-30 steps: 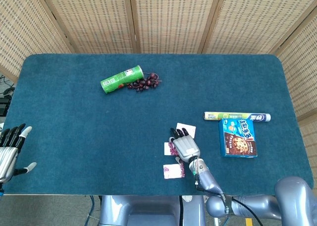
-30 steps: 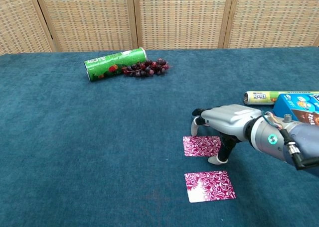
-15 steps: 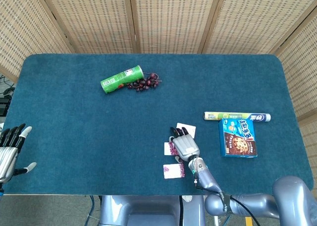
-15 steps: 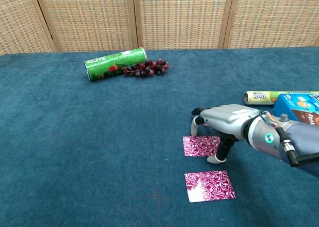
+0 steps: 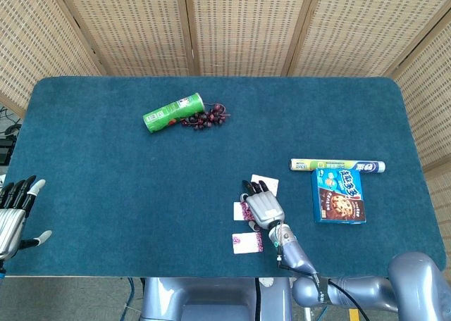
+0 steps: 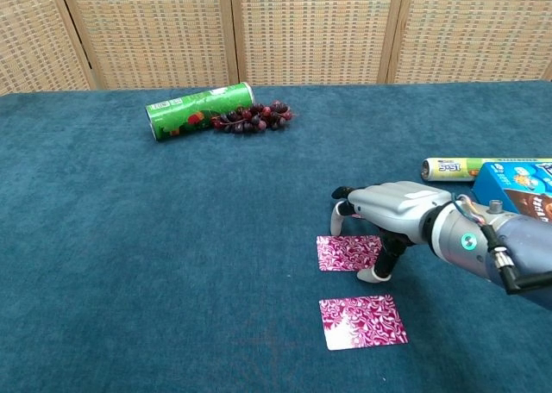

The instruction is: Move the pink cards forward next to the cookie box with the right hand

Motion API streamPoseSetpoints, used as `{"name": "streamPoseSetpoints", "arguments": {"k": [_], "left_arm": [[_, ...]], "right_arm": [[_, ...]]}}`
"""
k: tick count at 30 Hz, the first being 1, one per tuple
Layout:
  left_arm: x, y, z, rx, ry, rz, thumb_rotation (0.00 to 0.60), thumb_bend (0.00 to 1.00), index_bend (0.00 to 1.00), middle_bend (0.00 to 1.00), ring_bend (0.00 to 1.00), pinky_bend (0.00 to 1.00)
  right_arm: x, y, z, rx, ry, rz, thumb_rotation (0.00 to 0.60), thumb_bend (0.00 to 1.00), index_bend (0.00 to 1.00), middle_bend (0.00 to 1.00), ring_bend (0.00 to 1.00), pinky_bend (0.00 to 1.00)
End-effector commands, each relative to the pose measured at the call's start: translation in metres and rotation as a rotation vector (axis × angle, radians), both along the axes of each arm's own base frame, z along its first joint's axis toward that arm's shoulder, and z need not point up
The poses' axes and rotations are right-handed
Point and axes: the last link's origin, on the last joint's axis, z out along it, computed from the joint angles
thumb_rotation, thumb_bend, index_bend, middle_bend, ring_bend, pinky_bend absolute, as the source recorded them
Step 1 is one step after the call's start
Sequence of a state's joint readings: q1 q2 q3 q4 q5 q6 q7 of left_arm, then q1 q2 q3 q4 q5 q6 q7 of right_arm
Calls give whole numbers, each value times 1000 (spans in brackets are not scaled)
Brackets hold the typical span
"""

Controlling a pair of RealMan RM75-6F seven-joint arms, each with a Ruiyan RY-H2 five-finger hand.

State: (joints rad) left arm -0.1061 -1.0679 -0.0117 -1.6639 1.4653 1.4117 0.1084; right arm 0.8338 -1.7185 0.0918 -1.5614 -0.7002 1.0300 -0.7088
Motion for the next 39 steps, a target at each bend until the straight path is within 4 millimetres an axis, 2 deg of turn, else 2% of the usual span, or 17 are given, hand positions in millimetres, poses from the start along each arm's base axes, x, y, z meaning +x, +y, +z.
{"name": "streamPoseSetpoints", "arguments": {"k": [1, 26, 34, 39], "left_arm": [[0, 0, 0, 0, 0, 0, 600, 6, 0, 0, 0, 0], [0, 0, 0, 1, 1, 0, 600, 6, 0, 0, 0, 0], [0, 0, 0, 0, 1, 1, 600, 6, 0, 0, 0, 0], [0, 0, 0, 1, 1, 1, 600, 5, 0, 0, 0, 0]], "right_arm": [[-1, 0, 0, -2, -5, -1, 600, 419, 541, 0, 0, 0], [1, -2, 7, -21, -54, -2, 600, 440, 567, 0, 0, 0], [4, -10, 20, -52, -88, -14, 600, 440, 567, 0, 0, 0], [0, -19, 29, -88, -73, -22, 600, 440, 567, 0, 0, 0]]}}
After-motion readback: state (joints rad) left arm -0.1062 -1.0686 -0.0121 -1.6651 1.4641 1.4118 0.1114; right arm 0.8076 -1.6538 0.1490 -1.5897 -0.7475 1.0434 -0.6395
